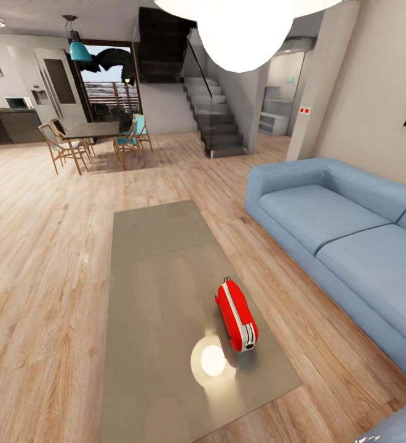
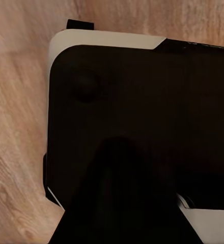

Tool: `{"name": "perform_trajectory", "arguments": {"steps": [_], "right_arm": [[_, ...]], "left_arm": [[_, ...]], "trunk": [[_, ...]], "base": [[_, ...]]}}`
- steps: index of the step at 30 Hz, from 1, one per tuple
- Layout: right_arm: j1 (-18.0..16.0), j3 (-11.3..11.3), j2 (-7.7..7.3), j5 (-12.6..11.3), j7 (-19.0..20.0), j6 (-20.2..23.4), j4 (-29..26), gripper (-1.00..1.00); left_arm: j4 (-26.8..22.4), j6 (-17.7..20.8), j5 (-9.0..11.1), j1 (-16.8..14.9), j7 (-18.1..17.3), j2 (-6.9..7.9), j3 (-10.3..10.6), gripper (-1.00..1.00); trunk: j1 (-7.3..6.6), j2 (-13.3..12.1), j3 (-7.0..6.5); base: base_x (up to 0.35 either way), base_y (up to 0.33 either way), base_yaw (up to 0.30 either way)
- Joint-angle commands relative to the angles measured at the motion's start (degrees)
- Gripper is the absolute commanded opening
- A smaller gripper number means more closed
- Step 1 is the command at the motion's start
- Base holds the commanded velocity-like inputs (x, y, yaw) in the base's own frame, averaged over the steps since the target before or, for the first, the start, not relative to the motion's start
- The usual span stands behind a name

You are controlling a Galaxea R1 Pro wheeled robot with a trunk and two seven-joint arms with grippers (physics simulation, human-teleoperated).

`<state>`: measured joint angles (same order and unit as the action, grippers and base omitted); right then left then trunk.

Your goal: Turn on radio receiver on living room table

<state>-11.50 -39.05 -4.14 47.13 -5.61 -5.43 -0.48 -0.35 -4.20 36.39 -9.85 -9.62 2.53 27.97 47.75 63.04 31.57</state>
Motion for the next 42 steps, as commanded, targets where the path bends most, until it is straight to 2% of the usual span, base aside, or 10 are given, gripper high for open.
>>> {"name": "perform_trajectory", "arguments": {"steps": [1, 5, 17, 23, 42], "right_arm": [[0.0, 0.0, 0.47, 0.0, 0.0, 0.0, 0.0, 1.00], [0.1, -0.1, 1.32, -0.1, 0.0, -0.1, 0.1, 1.00], [0.3, -0.1, 1.38, -0.3, 0.0, -1.0, 1.2, 1.00], [0.3, -0.1, 1.19, -0.3, 0.1, -0.7, 1.3, 1.00], [0.3, -0.2, 1.04, -0.1, 0.2, -0.6, 1.2, 1.00]], "left_arm": [[0.0, 0.0, 0.0, 0.0, 0.1, 0.01, 0.0, -1.00], [0.0, 0.0, 0.0, 0.0, 0.3, 0.02, 0.0, -1.00], [-0.1, -0.8, -0.3, -0.1, 0.3, -0.02, 0.0, -1.00], [-0.2, -0.8, 0.2, -0.1, 0.3, -0.07, -0.6, -1.00], [-0.3, -0.9, 0.0, -0.1, 0.3, -0.01, -0.3, -1.00]], "trunk": [[0.00, 0.0, -0.09], [0.00, 0.0, -0.45], [0.00, 0.0, -1.45], [0.00, 0.0, -1.49], [0.00, 0.0, -1.49]], "base": [[0.000, 0.000, 0.000], [0.000, 0.000, 0.000], [0.000, 0.000, 0.000], [0.000, 0.000, 0.000], [0.000, 0.000, 0.000]]}}
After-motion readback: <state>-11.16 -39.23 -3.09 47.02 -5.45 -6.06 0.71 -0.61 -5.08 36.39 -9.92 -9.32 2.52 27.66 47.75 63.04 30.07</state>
